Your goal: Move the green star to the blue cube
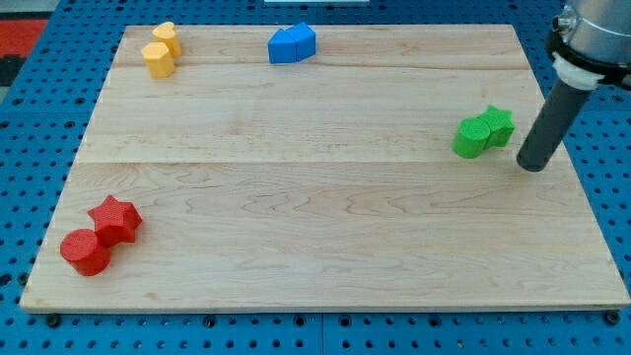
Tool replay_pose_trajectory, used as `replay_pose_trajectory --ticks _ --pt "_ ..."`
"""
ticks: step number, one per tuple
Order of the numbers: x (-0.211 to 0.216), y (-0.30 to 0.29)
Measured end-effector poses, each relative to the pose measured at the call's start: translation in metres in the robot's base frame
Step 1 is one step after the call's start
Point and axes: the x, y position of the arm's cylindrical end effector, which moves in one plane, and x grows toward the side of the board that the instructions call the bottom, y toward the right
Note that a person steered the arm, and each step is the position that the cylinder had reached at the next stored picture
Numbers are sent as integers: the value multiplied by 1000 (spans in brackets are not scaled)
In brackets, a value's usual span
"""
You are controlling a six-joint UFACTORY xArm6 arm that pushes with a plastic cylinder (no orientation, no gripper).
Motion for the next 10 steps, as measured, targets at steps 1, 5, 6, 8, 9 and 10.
replay_pose_trajectory --ticks 1,5,6,8,9,10 --pt "-11 5" --pt "-51 -50" --pt "-60 -53" --pt "-71 -35" --pt "-93 -35" --pt "-112 -39"
